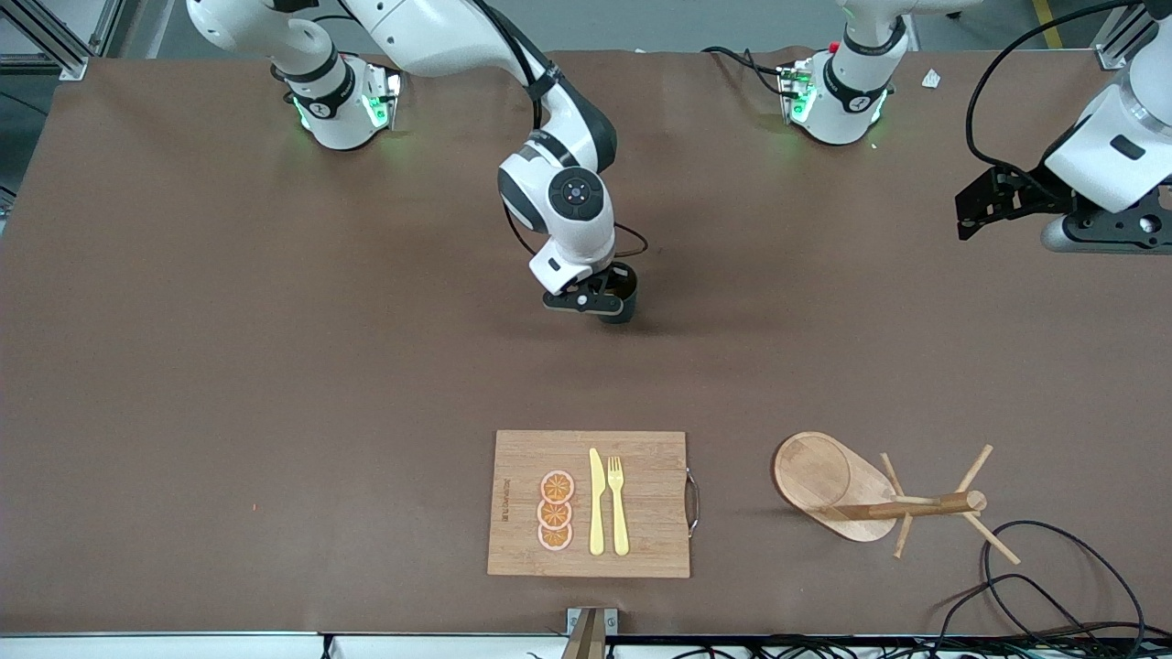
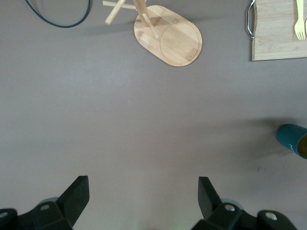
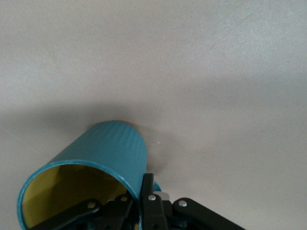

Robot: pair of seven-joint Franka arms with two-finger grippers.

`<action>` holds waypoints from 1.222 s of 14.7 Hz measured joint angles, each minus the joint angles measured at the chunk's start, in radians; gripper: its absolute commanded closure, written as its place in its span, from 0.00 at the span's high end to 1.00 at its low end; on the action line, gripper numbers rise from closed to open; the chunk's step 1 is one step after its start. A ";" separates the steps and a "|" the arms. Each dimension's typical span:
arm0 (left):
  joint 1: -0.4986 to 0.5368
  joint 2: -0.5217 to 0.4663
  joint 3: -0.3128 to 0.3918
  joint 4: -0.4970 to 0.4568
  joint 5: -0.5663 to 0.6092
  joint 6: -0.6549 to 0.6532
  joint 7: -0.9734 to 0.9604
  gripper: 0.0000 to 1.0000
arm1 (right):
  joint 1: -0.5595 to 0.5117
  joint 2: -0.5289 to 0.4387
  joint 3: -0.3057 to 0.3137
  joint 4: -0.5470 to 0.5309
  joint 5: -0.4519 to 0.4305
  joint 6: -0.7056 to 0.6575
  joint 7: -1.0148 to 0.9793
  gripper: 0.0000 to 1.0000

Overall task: Pass cup and hang on rack
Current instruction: 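Lift the teal mug with the right gripper and carry it toward the table middle, then set the mug down upright and open the right gripper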

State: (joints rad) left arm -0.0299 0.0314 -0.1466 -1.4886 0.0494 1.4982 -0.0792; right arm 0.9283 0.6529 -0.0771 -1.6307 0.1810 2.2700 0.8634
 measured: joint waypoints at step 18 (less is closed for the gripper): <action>-0.006 0.028 -0.046 0.017 -0.003 0.029 -0.001 1.00 | -0.222 -0.263 -0.040 0.064 -0.017 -0.408 -0.324 1.00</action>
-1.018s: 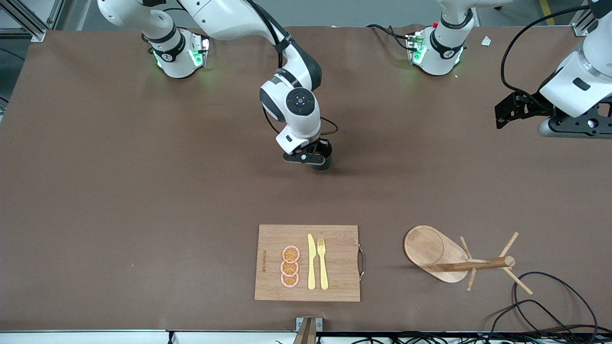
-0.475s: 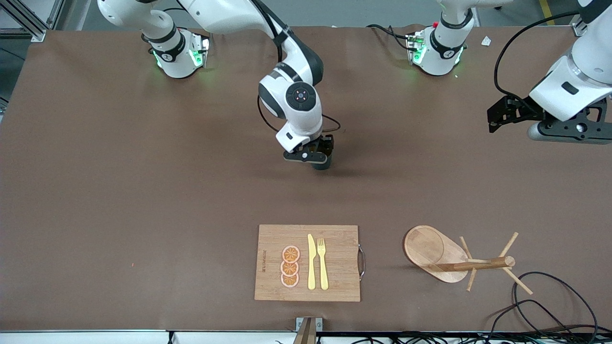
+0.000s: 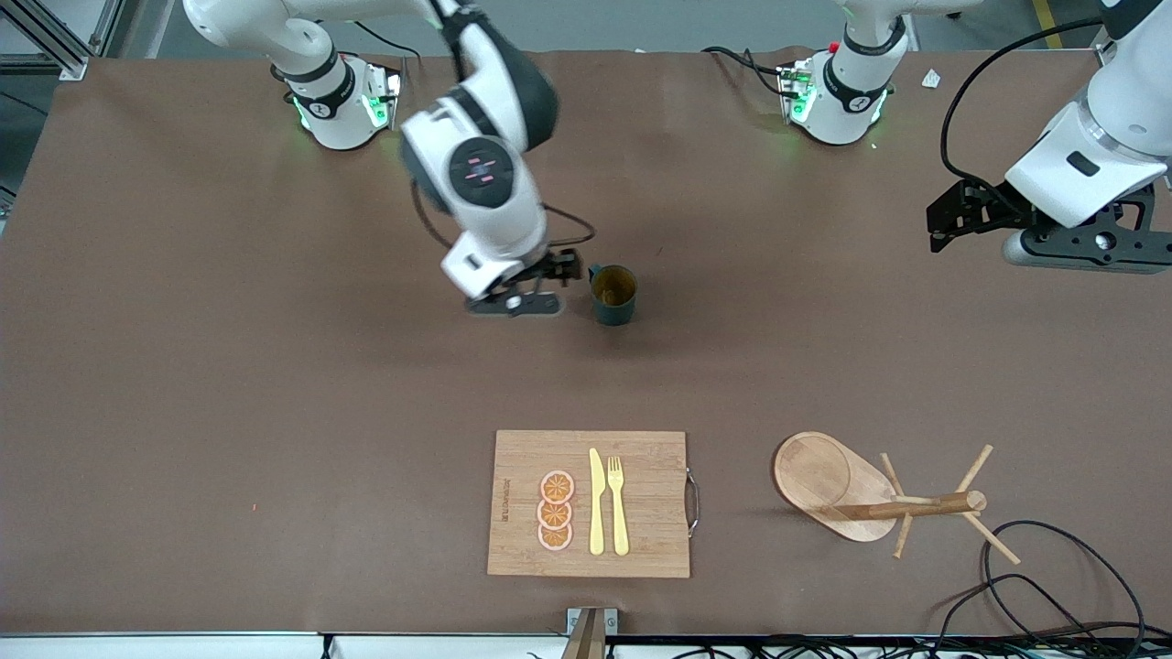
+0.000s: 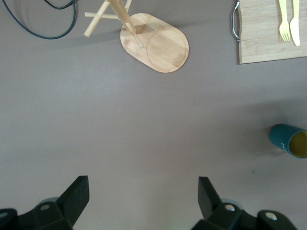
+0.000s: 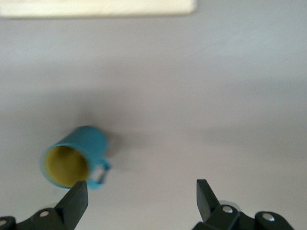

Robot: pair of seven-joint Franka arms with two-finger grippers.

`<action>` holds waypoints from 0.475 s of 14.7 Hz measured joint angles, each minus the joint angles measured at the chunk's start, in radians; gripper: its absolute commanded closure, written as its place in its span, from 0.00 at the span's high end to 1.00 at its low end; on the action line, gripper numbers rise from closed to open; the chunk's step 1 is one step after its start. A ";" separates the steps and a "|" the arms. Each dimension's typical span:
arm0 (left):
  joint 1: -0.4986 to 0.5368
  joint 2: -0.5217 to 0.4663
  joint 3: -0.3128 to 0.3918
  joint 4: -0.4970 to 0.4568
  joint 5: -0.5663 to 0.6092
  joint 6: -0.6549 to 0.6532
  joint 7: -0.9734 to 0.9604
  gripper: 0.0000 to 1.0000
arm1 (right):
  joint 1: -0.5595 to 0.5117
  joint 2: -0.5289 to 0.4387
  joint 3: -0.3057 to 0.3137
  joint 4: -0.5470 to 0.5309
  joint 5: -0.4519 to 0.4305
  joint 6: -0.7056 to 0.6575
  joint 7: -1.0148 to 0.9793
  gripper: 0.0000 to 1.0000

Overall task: Pass cup and hang on rack
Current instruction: 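Set the mug down upright and open the right gripper, then withdraw the right gripper while the left gripper reaches toward the mug handle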

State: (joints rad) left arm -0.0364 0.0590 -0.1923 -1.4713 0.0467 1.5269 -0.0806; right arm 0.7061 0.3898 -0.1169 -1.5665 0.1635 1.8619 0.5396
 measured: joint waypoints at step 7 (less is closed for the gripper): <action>-0.089 0.027 -0.184 -0.005 0.012 -0.002 -0.299 1.00 | -0.380 -0.148 -0.008 0.001 -0.103 -0.194 -0.330 1.00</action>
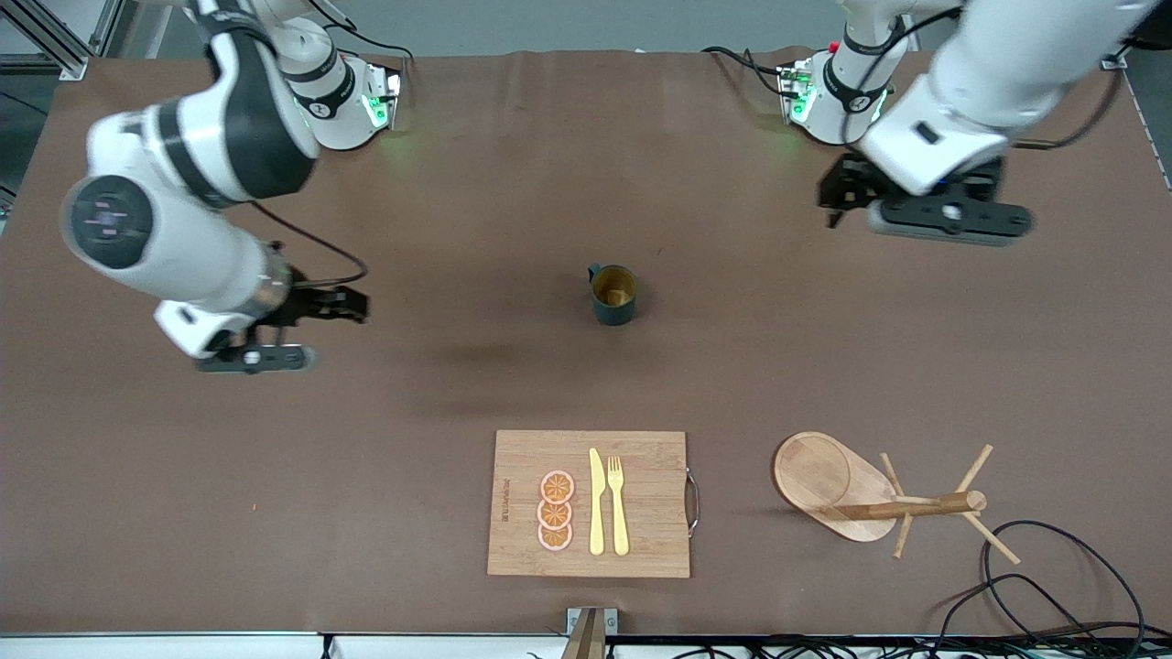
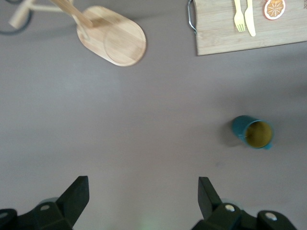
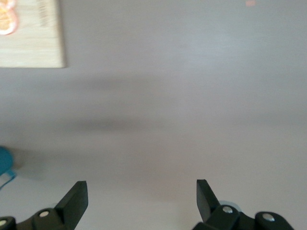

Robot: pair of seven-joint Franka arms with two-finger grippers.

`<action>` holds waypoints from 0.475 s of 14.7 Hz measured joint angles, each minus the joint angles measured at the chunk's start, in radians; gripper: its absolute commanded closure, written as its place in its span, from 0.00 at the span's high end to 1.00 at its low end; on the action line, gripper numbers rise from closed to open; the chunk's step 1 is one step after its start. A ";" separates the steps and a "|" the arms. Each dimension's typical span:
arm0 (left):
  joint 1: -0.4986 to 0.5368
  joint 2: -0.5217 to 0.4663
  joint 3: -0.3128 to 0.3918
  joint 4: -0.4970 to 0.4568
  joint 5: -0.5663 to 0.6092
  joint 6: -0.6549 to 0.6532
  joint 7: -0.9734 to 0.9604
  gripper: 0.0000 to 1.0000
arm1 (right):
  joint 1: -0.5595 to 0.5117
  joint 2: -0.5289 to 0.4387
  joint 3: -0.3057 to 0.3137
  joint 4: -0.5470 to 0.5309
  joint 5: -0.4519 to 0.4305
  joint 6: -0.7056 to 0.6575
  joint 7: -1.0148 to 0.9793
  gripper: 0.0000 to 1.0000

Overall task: Pass cup and hang on rack
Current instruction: 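Withdraw the right gripper while the left gripper reaches toward the mug handle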

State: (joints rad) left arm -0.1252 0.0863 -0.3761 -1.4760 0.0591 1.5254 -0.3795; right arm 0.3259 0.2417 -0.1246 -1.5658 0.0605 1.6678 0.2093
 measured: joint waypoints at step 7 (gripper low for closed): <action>-0.316 0.161 -0.017 0.004 0.059 0.086 -0.563 1.00 | -0.230 -0.032 0.000 0.061 -0.028 -0.091 -0.255 1.00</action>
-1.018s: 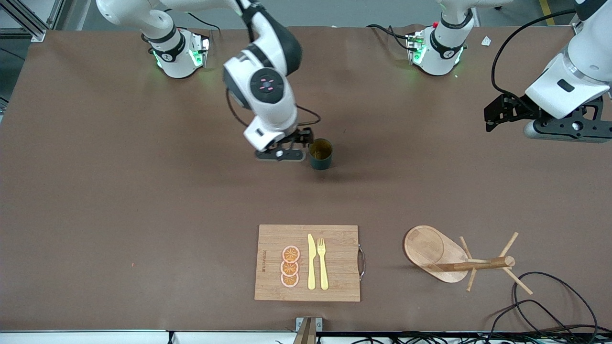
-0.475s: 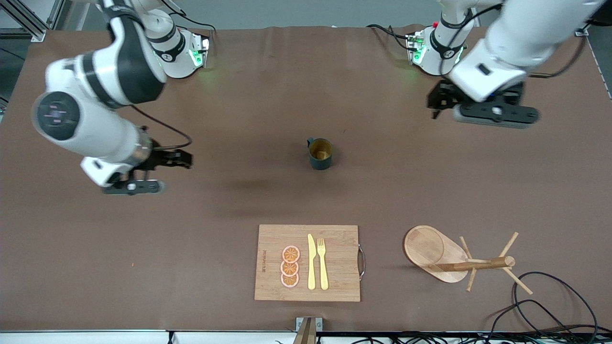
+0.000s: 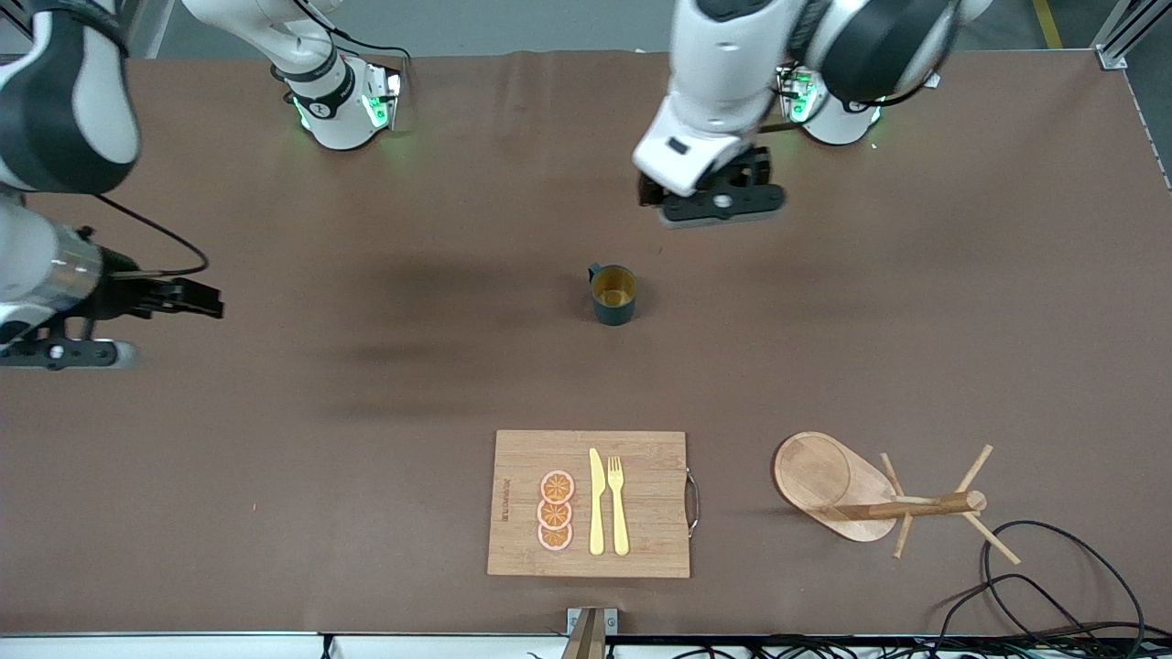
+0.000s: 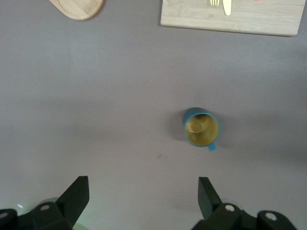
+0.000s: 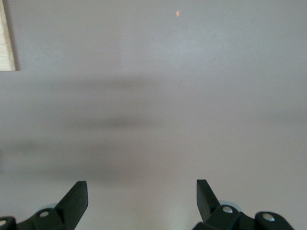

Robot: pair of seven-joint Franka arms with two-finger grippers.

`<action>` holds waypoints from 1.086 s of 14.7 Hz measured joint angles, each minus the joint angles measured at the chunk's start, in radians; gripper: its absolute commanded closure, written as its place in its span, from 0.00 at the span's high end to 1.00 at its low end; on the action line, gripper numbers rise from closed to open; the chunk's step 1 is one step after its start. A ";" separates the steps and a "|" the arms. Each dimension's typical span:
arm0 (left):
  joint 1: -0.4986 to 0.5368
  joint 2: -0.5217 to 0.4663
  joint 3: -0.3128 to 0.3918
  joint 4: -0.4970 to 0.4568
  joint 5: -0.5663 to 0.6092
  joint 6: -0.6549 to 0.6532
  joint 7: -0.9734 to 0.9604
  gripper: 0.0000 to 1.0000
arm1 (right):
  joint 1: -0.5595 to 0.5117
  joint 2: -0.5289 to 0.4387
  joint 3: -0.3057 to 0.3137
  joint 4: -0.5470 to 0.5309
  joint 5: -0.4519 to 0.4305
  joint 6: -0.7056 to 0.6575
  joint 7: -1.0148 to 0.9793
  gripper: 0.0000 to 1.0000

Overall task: Pass cup and hang on rack
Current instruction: 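Withdraw the right gripper while the left gripper reaches toward the mug handle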

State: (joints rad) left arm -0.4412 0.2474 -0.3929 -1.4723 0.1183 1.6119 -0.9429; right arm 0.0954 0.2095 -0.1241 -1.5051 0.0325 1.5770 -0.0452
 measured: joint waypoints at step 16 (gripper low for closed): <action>-0.423 0.400 0.002 0.005 0.546 0.119 -0.953 0.98 | -0.093 0.001 0.004 0.062 -0.016 0.000 -0.037 1.00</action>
State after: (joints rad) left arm -0.8646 0.6474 -0.3910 -1.4671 0.6644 1.7311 -1.8960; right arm 0.0019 0.2108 -0.1203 -1.4432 0.0162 1.5773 -0.0824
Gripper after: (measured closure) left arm 0.013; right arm 0.000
